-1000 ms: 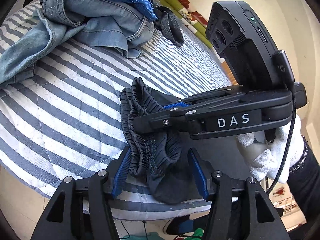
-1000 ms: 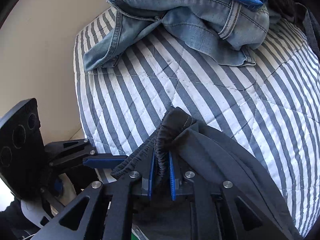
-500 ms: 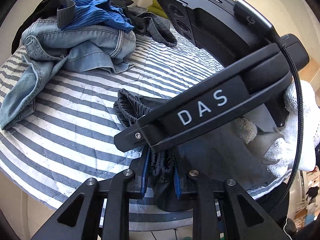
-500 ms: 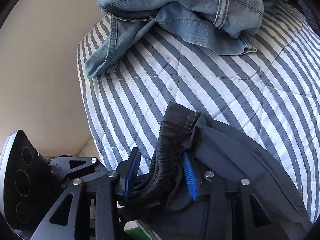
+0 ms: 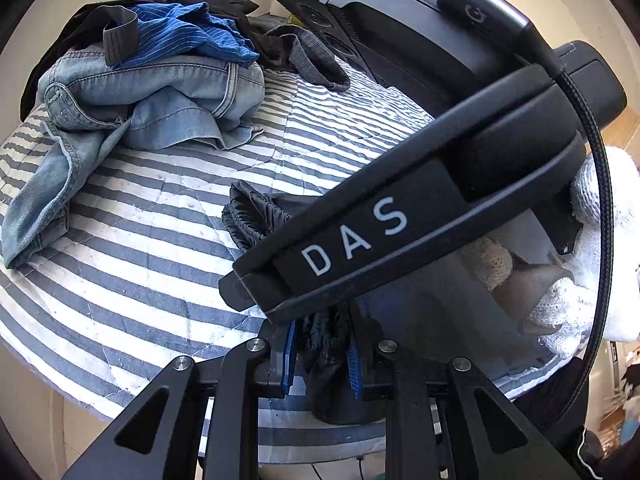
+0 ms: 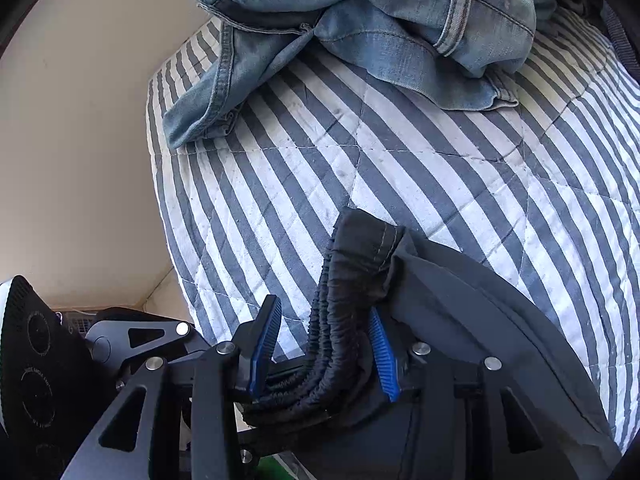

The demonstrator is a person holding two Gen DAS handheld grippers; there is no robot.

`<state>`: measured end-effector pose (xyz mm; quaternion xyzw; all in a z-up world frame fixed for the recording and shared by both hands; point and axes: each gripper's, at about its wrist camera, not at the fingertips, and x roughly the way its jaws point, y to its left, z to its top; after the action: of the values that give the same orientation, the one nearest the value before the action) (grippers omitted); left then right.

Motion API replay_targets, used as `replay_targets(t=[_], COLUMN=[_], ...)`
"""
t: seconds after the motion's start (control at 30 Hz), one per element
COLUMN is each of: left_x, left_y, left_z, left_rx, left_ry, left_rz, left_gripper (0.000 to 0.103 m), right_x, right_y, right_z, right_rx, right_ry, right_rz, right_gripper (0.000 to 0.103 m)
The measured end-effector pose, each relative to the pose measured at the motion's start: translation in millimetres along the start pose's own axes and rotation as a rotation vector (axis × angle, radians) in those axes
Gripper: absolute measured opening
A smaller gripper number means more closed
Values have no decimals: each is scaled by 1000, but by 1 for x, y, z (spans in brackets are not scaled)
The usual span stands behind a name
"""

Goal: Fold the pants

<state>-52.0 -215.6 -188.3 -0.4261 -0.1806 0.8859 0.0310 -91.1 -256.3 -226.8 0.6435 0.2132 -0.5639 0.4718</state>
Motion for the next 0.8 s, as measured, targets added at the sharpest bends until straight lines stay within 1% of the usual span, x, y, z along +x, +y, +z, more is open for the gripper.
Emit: replay_targets(t=[0.23,0.4,0.57,0.6,0.63,0.7,0.73,0.77,0.8], left_x=[0,1,-3,-3,-5,-7,-9,-11,-14], left_y=[-6,-5,-3,-2,0,6,8,10,12], left_z=[-1,-2,-4,-5,-7,-10,-12,-14,-16], left_rx=[30,32,22,19,16,-1,-10,-12,-13], left_ry=[0,0,-6,-7,-8,-4,-2,-3,-3], left_rz=[13,15,4,3,1,-27,-40,-41,-37], left_gripper=[22,21,22,22,22,22,24,27,33], right_x=[10,17,15,13,15,17,17,17,16], right_y=[9,14,12,13,14,19,19,16,13], right_z=[-1,3,4,13,13,12,11,10,9], right_rx=[-1,-8,-21,-24,-29,-62,-71,-64,-51], right_ry=[2,1,-4,-5,-6,-17,-23,-29,-36], right_rz=[-29,-43,-57,-67,-81,-134,-149,-136,-126], right_gripper=[41,41,41,41,39,28,23,21,20])
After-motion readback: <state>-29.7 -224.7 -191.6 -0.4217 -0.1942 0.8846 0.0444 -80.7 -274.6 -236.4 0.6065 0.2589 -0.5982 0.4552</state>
